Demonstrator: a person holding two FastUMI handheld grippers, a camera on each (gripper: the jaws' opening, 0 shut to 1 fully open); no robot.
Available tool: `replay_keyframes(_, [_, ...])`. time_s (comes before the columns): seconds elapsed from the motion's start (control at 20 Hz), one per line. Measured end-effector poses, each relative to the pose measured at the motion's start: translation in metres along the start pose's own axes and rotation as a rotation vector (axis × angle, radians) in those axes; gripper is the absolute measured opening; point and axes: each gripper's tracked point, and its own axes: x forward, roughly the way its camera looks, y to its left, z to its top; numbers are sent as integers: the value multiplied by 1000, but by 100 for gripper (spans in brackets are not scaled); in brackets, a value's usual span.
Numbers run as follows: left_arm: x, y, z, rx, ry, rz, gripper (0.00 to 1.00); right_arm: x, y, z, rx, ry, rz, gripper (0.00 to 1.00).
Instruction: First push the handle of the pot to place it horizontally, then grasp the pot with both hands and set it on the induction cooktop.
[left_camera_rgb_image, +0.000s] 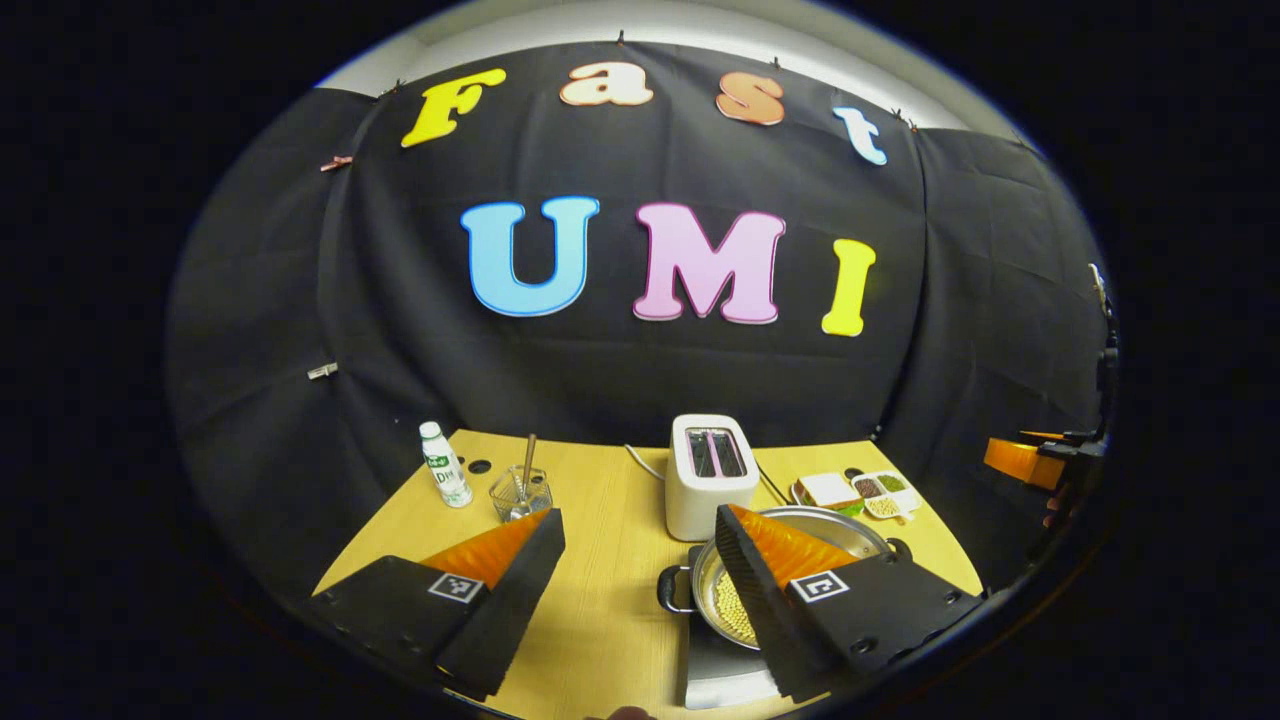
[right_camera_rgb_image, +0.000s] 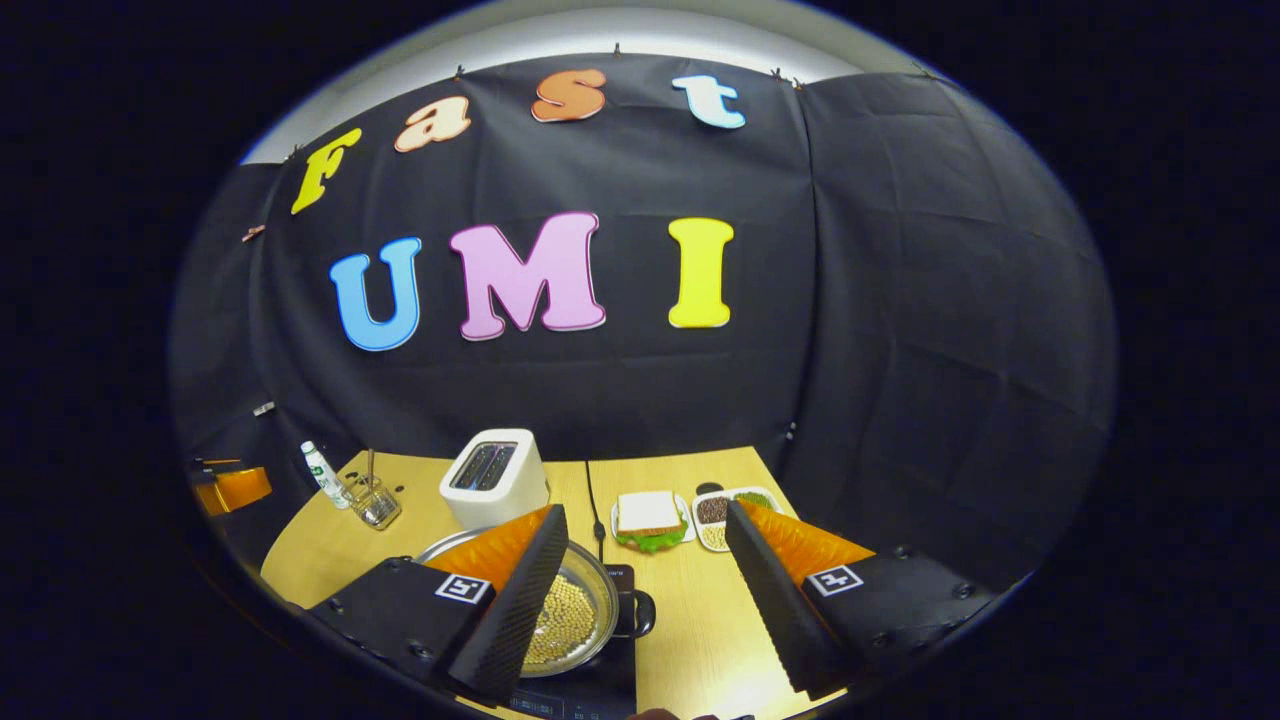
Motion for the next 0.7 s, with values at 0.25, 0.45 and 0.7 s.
replay_keyframes(0.25, [-42,16,40,10,-109,23,95,-44,6,57,39,-184,-9,98])
replay_keyframes(0.45, [-76,28,56,29,-169,45,95,-83,2,85,-14,-319,-58,98])
replay_keyframes(0.7, [-109,31,42,0,-214,54,95,-120,18,78,-3,-321,-60,98])
